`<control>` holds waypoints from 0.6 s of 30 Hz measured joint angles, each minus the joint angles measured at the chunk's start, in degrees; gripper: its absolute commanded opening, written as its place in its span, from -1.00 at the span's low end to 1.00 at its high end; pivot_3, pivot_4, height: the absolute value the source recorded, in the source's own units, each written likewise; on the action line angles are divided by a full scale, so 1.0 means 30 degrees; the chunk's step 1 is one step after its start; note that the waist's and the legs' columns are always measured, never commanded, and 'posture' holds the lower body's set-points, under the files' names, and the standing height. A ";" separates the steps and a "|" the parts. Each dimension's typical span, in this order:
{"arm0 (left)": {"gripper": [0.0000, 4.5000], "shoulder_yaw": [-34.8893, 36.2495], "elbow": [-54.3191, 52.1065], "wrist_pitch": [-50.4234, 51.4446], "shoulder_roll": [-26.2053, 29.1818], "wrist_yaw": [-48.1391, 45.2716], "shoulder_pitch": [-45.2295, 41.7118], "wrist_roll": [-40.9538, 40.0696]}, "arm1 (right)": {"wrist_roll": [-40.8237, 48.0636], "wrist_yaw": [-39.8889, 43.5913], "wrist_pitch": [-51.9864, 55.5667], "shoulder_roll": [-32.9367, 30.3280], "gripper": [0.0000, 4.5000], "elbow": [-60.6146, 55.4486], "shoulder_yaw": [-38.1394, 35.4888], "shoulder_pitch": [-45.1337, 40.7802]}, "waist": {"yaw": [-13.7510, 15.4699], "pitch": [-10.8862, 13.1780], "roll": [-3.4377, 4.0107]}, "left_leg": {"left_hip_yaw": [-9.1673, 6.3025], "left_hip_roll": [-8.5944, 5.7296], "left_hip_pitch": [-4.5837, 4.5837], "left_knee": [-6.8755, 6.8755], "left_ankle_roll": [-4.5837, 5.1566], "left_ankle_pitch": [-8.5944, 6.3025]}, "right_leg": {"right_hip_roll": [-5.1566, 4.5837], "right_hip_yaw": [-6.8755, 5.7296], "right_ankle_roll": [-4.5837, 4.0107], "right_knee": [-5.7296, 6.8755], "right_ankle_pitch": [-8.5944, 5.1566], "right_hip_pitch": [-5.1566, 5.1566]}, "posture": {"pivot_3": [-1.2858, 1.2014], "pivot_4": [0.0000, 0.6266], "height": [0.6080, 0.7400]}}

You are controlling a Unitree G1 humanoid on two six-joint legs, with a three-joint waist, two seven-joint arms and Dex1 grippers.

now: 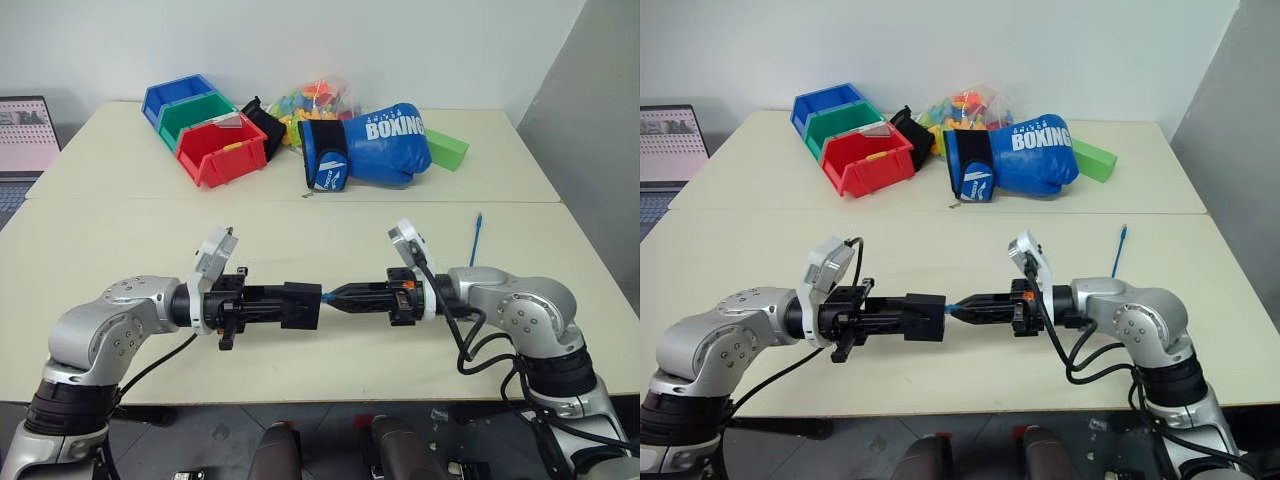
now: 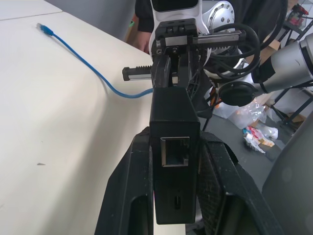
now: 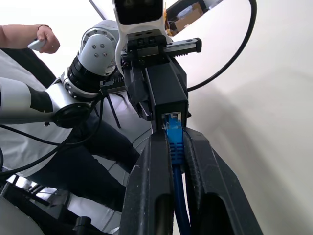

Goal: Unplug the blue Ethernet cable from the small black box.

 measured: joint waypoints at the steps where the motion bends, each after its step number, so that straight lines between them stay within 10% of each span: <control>1: -0.65 -0.0093 0.0092 -0.0110 0.0000 -0.0062 0.0001 0.0032 | 0.0069 0.0040 0.0004 -0.0121 -0.99 -0.0057 0.0000 0.0107 | -0.0001 0.0000 0.0001 | 0.0002 0.0000 0.0000 0.0000 0.0000 0.0000 | 0.0000 -0.0003 0.0001 0.0000 0.0000 -0.0001 | 0.03 -0.52 1.00; 14: -0.65 -0.0398 0.0201 -0.0365 0.0001 -0.0066 -0.0014 0.0051 | 0.0927 -0.0761 -0.0289 -0.0708 -0.99 -0.0755 -0.0129 0.0857 | -0.0001 0.0001 0.0000 | 0.0002 0.0000 -0.0001 -0.0002 0.0000 0.0000 | 0.0000 0.0000 0.0001 -0.0003 -0.0001 -0.0002 | 0.03 -0.52 1.00; 18: -0.65 -0.0081 0.0603 -0.0356 0.0258 0.0069 0.0098 0.0178 | 0.1175 -0.1328 -0.0237 -0.0802 -0.54 -0.0680 -0.1016 0.0918 | -0.0001 0.0004 0.0002 | 0.0003 0.0001 -0.0001 -0.0003 0.0001 0.0000 | 0.0001 -0.0001 0.0001 -0.0002 -0.0001 -0.0007 | 0.03 -0.52 1.00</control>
